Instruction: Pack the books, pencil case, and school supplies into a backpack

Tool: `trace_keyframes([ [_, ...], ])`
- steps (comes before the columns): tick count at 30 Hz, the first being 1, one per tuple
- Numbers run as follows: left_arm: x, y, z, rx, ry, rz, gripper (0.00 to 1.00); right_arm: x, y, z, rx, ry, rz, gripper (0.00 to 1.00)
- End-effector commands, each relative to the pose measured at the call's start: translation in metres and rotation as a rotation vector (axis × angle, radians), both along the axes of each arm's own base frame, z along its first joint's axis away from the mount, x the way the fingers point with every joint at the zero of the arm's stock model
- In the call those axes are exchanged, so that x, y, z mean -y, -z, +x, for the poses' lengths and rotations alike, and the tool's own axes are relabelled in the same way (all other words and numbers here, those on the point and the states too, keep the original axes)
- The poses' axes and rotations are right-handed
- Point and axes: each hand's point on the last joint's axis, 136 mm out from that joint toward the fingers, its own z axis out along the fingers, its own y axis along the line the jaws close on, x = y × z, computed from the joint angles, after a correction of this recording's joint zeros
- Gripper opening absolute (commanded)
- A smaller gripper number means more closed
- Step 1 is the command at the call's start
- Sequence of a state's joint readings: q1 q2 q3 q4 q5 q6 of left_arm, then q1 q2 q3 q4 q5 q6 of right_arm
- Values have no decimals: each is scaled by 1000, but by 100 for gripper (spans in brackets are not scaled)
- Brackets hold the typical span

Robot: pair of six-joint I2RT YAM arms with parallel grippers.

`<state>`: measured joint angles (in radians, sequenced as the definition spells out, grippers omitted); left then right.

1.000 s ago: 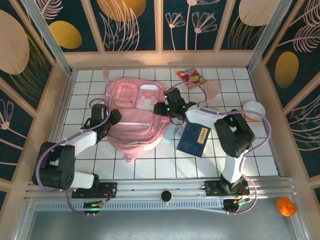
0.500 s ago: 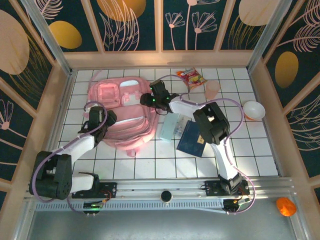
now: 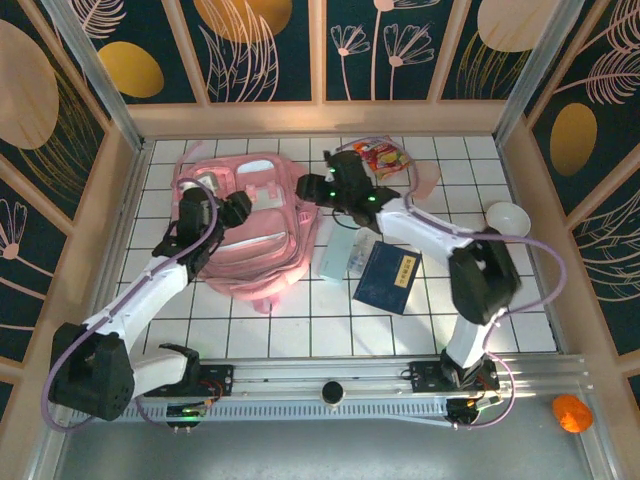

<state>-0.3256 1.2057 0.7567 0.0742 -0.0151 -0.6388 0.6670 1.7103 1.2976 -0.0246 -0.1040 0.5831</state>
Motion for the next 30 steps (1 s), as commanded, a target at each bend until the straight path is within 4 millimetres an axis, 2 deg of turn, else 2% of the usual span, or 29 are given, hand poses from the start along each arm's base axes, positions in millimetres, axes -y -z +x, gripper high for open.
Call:
trace_keyframes([
  [1,42,1,-5,-28,102,-27,55,45,14,-13,-46,82,-55,54],
  [5,90,6,-12,-35,199,-16,55,105,24,-36,-96,194,-87,55],
  [6,102,7,-14,-38,224,-13,55,114,30,-45,-116,205,-96,56],
  [7,115,11,-16,-44,254,-13,55,137,33,-48,-134,254,-97,56],
  [11,171,24,-26,-68,373,-8,55,203,54,-73,-210,366,-117,58],
  [14,214,34,-32,-91,455,-2,53,246,67,-89,-245,435,-97,59],
  [17,252,42,-41,-112,532,1,52,280,84,-101,-294,490,-45,60],
  [20,282,55,-51,-136,595,2,52,299,100,-109,-343,521,-12,60],
  [23,302,68,-57,-163,643,2,52,304,114,-114,-378,529,-11,61],
  [25,309,79,-60,-192,668,6,52,300,123,-116,-403,517,5,61],
  [30,317,107,-70,-257,727,27,52,273,140,-122,-458,447,60,58],
])
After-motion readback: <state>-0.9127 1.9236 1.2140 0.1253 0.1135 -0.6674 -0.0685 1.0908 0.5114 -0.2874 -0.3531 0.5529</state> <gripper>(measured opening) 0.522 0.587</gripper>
